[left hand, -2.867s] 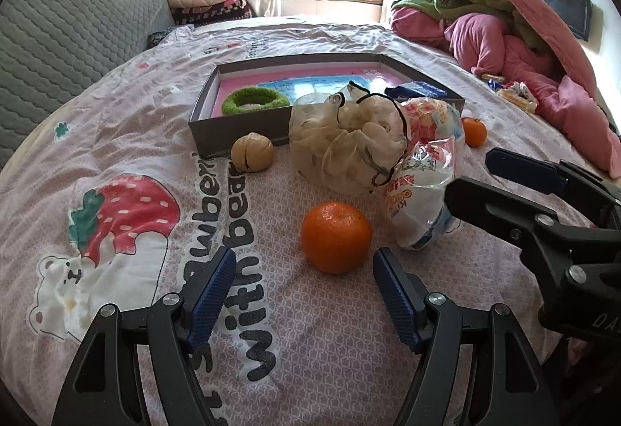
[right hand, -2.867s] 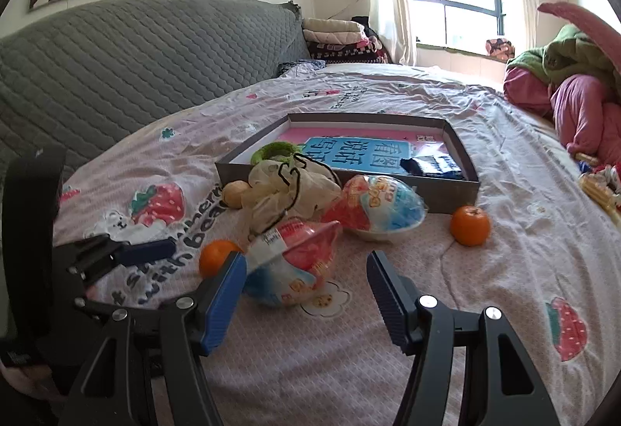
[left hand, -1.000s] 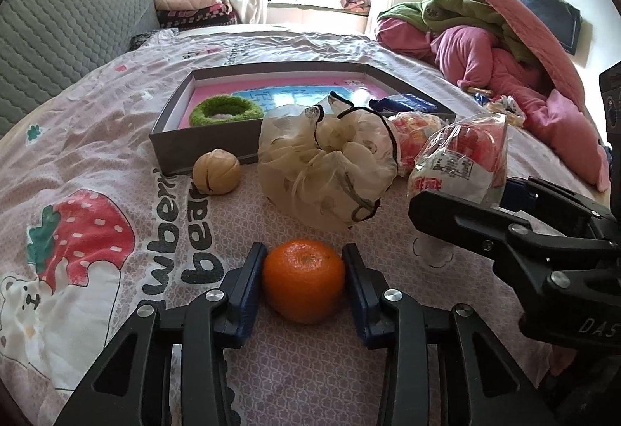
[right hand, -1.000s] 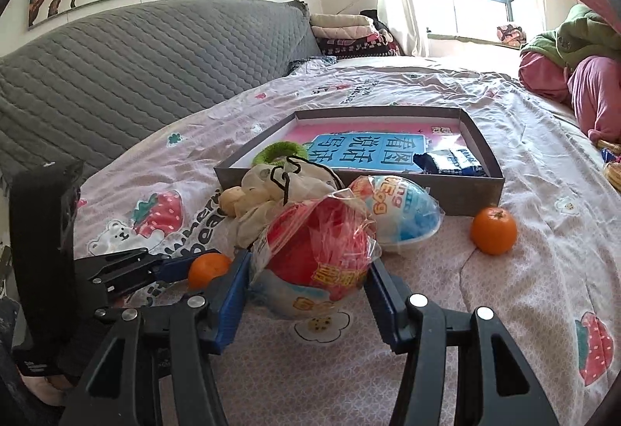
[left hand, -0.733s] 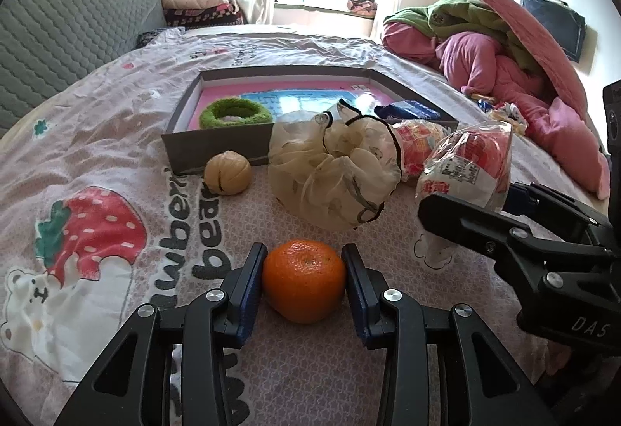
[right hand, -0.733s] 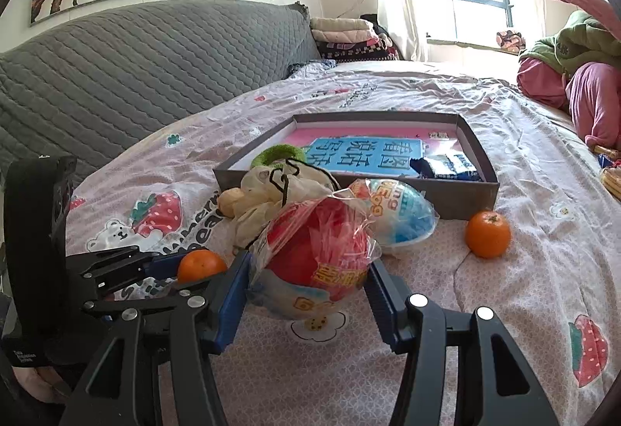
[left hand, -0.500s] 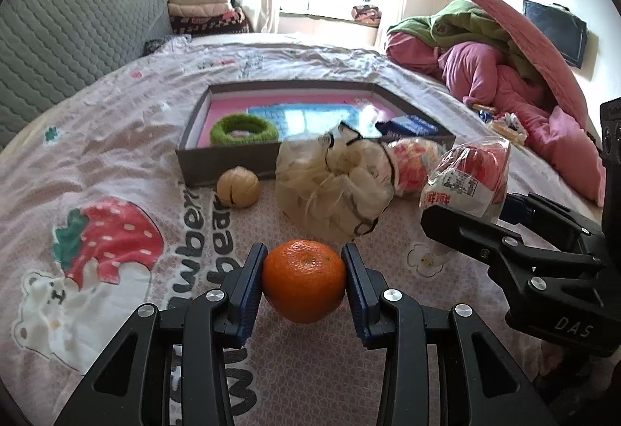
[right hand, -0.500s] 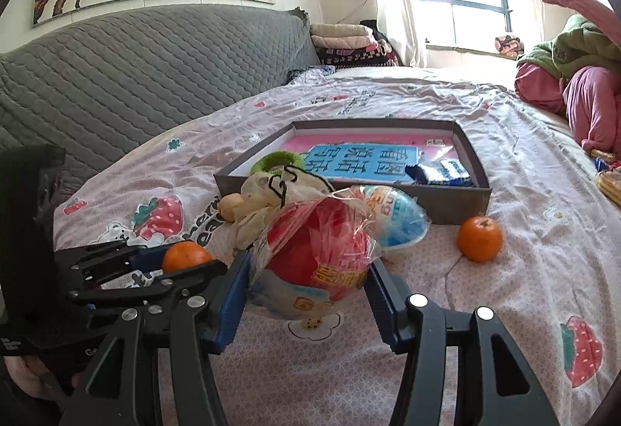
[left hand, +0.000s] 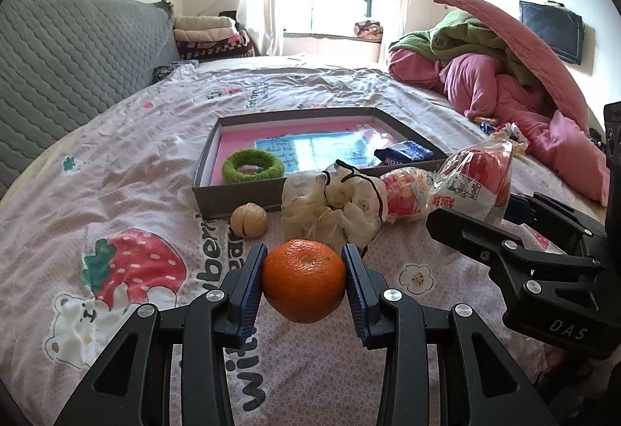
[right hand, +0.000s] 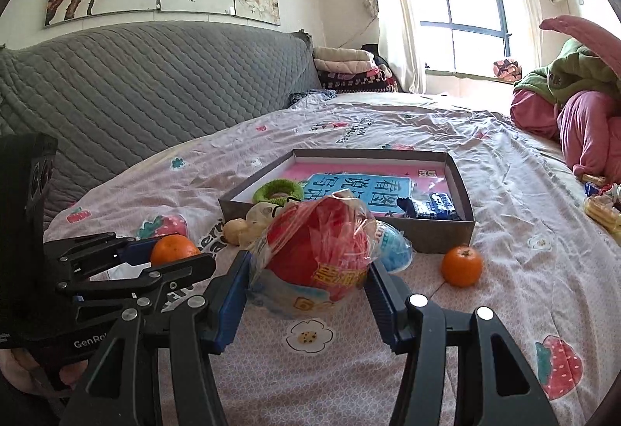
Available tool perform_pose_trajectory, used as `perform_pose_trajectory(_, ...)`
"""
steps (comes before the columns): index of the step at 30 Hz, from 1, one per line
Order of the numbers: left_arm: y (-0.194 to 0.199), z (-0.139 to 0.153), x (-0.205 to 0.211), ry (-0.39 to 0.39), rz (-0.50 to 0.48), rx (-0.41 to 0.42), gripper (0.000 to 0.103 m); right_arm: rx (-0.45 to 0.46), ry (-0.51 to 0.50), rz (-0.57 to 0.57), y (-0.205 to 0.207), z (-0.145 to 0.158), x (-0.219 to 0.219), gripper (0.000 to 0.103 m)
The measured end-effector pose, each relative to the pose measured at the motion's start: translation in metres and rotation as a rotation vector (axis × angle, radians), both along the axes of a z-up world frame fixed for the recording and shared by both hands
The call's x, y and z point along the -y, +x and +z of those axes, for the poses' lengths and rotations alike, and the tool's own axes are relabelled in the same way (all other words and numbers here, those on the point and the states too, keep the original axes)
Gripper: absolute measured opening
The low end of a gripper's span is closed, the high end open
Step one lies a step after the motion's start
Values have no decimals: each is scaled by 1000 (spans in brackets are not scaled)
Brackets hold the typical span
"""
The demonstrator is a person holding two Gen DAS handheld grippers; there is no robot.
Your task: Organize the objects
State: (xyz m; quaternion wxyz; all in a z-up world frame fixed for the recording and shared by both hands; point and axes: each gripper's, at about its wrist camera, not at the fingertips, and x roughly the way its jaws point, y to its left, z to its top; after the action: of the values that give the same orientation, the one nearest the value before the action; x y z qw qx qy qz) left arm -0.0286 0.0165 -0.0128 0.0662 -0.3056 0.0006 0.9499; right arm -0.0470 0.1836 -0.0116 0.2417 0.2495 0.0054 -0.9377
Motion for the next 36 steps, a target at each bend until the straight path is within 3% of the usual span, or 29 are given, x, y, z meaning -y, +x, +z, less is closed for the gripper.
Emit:
perform_pose_trajectory(17,5,10,-4,-26,19,-23,40,-20,-22,29,7,9,-2,57)
perform_pose_trajectory(36,7,20,0,-19,26,-65,40,-51,26,21,10,11,1,57)
